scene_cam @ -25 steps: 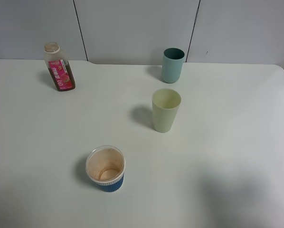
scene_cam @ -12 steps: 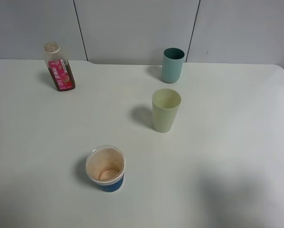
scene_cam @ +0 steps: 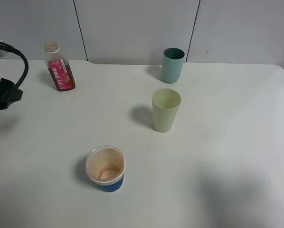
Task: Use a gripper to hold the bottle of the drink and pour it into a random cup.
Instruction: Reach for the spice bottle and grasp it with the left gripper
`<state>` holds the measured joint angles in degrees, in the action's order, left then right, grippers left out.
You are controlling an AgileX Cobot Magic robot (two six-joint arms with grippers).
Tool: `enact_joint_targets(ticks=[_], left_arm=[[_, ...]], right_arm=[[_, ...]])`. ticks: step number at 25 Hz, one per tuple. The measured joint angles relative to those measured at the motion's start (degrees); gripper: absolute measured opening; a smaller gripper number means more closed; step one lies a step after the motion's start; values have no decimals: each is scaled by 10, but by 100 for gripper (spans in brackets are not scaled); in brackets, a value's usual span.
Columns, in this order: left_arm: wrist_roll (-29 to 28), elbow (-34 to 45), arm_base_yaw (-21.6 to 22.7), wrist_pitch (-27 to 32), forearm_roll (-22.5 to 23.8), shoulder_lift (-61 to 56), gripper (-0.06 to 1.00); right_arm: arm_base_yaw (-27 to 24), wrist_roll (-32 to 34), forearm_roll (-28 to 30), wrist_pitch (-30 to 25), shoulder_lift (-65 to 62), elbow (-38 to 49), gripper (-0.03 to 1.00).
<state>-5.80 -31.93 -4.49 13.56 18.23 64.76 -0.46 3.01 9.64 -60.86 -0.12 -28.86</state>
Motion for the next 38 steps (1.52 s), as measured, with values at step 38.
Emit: enact_joint_targets(ticks=[38], left_arm=[[-314,-157,254,-607,641,401,98]], right_arm=[[0,0,0,0,0,0,99]])
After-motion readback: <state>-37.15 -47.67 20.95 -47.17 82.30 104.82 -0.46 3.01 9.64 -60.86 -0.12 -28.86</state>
